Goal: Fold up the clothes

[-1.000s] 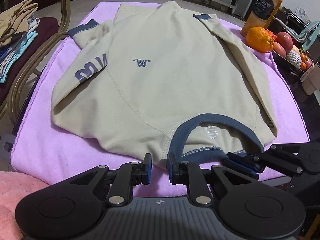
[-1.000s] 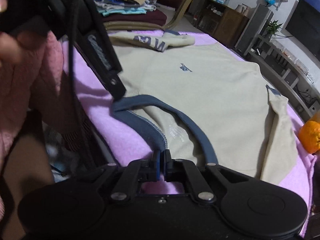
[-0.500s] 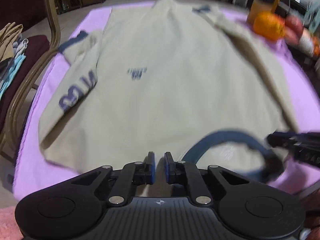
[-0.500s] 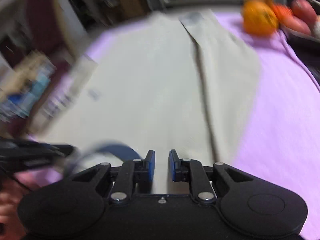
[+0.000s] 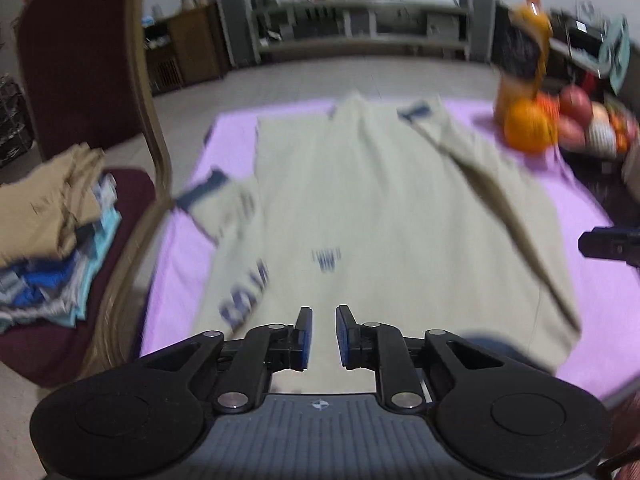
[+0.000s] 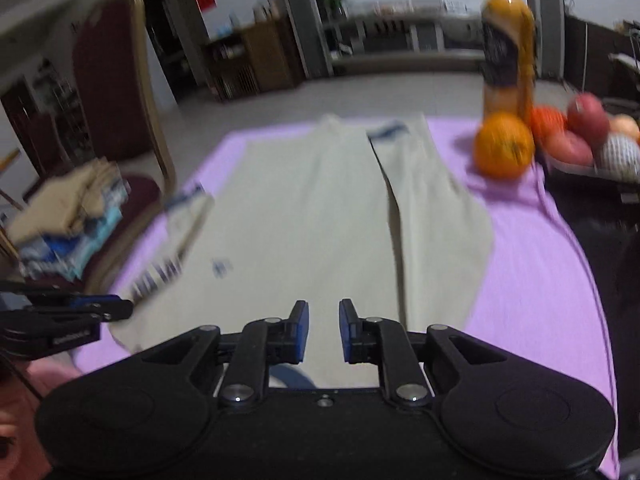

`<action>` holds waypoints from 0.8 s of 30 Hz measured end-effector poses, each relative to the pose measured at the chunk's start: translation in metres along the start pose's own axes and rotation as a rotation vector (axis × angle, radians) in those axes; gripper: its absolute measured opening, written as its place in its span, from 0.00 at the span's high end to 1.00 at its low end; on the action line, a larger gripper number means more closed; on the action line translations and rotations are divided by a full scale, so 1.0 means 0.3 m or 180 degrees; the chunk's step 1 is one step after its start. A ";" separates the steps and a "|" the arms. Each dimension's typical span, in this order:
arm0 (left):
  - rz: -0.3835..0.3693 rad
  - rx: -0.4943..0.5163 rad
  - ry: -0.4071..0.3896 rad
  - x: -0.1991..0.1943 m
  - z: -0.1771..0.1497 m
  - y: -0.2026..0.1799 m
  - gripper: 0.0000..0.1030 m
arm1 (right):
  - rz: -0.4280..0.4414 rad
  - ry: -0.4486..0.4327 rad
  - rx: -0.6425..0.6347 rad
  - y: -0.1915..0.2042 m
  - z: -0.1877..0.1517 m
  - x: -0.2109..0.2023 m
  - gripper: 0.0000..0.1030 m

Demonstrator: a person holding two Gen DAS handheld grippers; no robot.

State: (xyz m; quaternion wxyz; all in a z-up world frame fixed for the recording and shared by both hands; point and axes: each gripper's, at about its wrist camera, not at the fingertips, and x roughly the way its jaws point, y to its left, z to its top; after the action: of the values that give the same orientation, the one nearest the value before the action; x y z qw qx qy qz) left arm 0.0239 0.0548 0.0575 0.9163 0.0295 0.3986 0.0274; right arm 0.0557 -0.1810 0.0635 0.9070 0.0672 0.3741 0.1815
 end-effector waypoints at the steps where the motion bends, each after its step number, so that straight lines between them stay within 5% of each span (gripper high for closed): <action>1: -0.0012 -0.0065 -0.0080 -0.010 0.035 0.010 0.81 | 0.0041 -0.0083 0.0003 0.010 0.044 -0.002 0.80; 7: -0.0011 -0.0112 -0.0177 0.116 0.206 0.043 0.81 | 0.0119 -0.0292 -0.0082 0.057 0.270 0.132 0.76; 17: -0.0389 -0.0395 0.0235 0.674 0.342 0.056 0.87 | -0.0392 0.0143 0.0108 -0.121 0.523 0.812 0.79; 24: -0.0386 -0.0201 0.0385 0.852 0.327 0.034 0.76 | -0.0790 0.0375 -0.0148 -0.172 0.584 1.168 0.60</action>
State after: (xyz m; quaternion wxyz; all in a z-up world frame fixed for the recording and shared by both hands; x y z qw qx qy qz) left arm 0.2695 0.0806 -0.0613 0.8909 -0.0253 0.4532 -0.0138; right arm 0.4226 -0.0933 -0.0543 0.9003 -0.0113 0.4277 0.0802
